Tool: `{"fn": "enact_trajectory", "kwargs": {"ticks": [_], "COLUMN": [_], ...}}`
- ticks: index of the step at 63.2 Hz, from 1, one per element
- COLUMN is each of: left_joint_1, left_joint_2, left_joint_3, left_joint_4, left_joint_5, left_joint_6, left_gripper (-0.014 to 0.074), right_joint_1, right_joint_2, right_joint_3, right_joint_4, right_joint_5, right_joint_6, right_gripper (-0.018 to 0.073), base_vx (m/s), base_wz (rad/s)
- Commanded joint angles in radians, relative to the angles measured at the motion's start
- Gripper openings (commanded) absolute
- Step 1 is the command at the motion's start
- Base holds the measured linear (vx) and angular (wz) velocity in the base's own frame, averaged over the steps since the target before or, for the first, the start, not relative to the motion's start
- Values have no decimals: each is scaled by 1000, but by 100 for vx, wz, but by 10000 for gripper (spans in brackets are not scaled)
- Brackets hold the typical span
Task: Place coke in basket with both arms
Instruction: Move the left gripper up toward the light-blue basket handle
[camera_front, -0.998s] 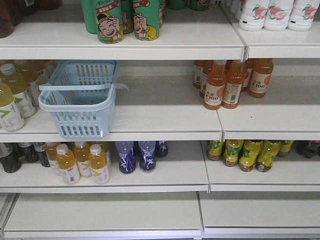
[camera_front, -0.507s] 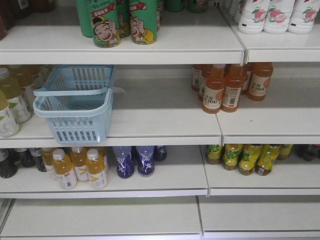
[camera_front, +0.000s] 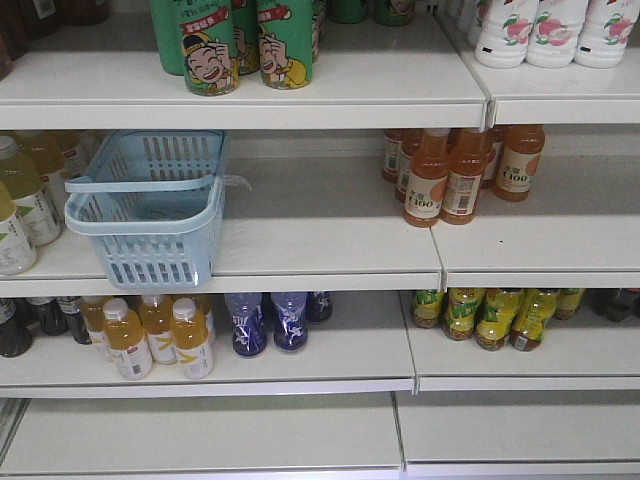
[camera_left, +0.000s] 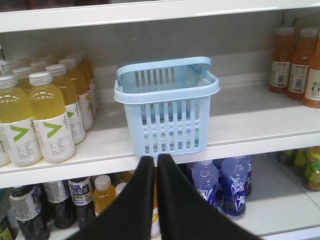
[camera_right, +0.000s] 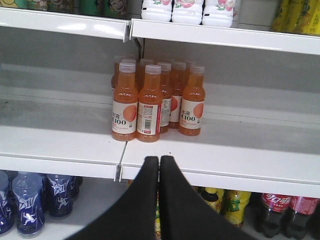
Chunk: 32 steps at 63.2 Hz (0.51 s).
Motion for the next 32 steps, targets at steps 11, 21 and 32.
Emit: {"fn": "enact_trajectory", "kwargs": {"ticks": [11,21,32], "left_joint_1": [-6,-6,-6], "left_joint_2": [-6,-6,-6], "left_joint_3": [7,7,7], "left_joint_4": [-8,-226,-645], "left_joint_5": [-96,-114,-127], "left_joint_6": [-14,-249,-657], "left_gripper": [-6,-6,-6], "right_joint_1": [-7,-7,-7], "right_joint_2": [-11,-11,-11], "right_joint_3": [17,17,17], "right_joint_4": [-10,-10,-10], "right_joint_5": [-67,-67,-67], "right_joint_6": [-11,-11,-11], "right_gripper": [-5,-5,-5], "base_vx": [1,0,0], "base_wz": [-1,0,0]}}
